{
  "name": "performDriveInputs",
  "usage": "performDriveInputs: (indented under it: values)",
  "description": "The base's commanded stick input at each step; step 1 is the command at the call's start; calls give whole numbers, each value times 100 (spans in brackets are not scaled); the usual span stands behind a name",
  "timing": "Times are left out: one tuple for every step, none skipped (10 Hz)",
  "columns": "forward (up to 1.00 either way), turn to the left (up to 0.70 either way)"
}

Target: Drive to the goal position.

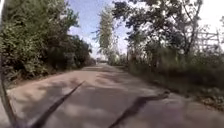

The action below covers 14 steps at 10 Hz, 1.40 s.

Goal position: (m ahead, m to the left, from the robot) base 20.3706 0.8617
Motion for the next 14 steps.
performDriveInputs:
  values:
    - [70,0]
    - [70,0]
    - [70,0]
    - [70,0]
    - [70,0]
    - [70,0]
    - [70,0]
    - [70,0]
    - [70,0]
    - [70,0]
    - [70,0]
    - [70,0]
    - [70,0]
    - [70,0]
